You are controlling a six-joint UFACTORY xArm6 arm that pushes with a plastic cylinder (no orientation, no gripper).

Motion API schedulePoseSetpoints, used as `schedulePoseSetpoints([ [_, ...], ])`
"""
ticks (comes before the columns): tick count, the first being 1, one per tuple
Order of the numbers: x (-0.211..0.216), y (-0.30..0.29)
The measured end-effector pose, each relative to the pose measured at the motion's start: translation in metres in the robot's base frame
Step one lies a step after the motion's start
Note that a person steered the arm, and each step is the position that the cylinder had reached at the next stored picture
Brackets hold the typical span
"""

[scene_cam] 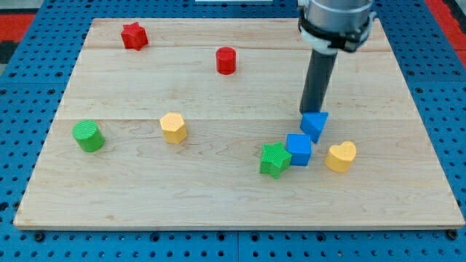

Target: Place the red circle above the blue triangle

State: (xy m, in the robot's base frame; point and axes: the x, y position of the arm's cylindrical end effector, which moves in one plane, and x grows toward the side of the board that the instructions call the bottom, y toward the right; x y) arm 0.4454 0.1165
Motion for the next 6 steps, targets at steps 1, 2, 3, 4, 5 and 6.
schedulePoseSetpoints([
  [1,-0.054,0.003],
  [2,-0.144,-0.009],
  [3,-0.184,-0.085],
  [4,-0.156,-0.162],
  [5,-0.119,-0.156],
  [6,-0.075,-0.109],
])
